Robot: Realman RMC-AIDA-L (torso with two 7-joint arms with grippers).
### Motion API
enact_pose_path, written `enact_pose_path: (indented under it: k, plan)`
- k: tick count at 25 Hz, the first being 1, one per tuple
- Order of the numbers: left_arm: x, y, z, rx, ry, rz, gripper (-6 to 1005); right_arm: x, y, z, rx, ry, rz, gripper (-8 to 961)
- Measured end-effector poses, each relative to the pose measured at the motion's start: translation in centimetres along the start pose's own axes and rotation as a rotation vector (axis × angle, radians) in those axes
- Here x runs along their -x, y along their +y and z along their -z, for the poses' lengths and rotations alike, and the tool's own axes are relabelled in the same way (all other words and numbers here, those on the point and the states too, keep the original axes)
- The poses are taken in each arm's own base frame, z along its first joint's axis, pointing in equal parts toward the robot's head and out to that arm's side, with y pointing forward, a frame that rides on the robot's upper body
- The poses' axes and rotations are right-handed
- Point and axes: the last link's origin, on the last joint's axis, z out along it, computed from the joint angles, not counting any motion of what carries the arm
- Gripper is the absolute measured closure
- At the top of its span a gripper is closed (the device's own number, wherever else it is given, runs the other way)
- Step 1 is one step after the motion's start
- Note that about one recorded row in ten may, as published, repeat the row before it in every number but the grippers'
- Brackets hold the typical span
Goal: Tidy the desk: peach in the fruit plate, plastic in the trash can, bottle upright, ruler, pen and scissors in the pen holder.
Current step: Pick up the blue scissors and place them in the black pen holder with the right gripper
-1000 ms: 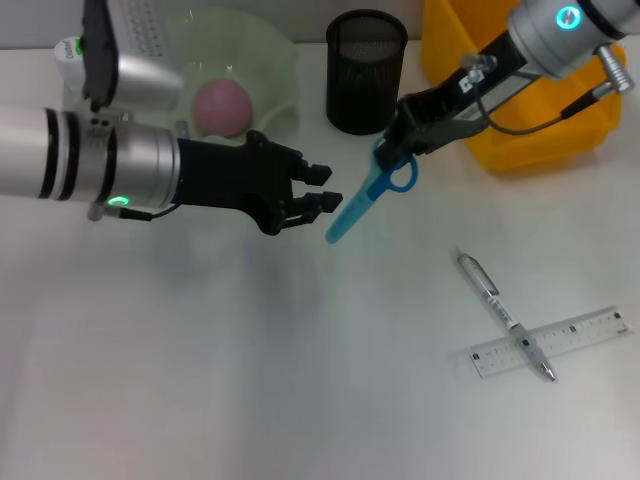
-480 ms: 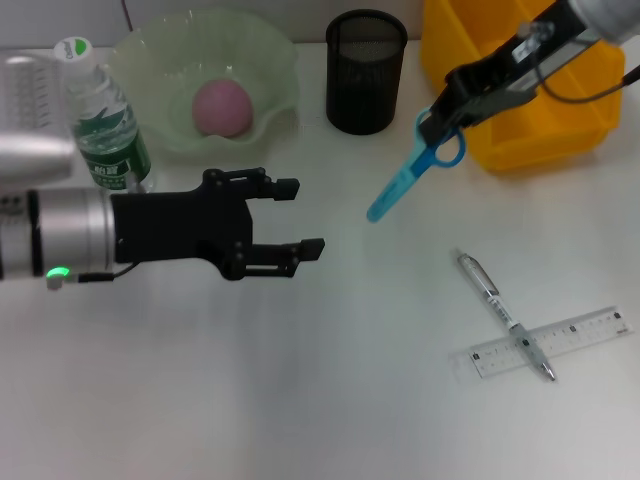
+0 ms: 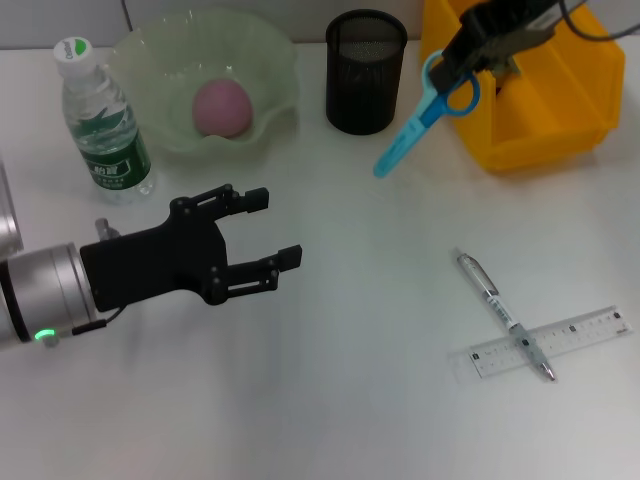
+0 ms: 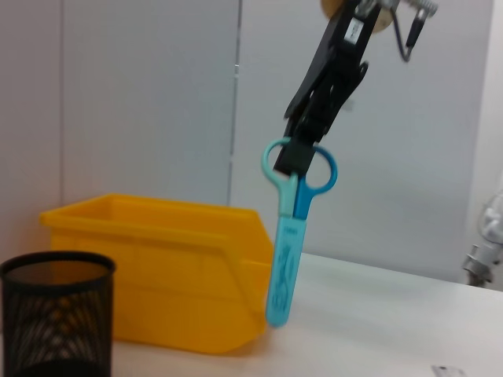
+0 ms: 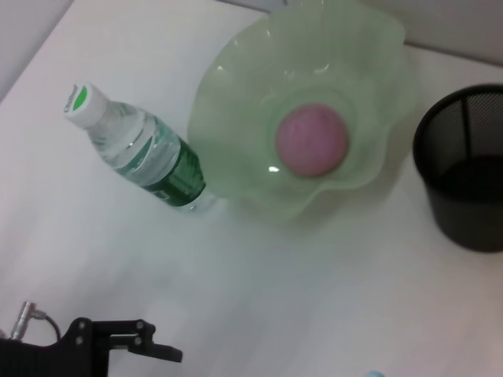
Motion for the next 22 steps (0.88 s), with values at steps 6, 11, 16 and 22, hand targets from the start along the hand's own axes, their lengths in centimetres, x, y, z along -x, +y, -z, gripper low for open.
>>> enact_pose_path:
  k: [6,11,16,22]
  plan:
    - [1.5,0.6,0.3,-0.053,0.02,0.021,191,1.3,0.2,1.1,-0.062,-0.025,0.025,870]
    - [2.1,1.2,0.2,-0.051,0.025,0.036,192,2.3,0.0,1.4,-0.112,-0.07,0.047,870]
    - [2.5,1.5,0.0,-0.064,0.035,0.034,192,2.7,-0.5,1.5,-0.143,-0.108,0.061,870]
    - [2.4,1.3,0.1,-0.093,0.056,0.025,192,2.9,-0.6,1.6,-0.152,-0.116,0.091,870]
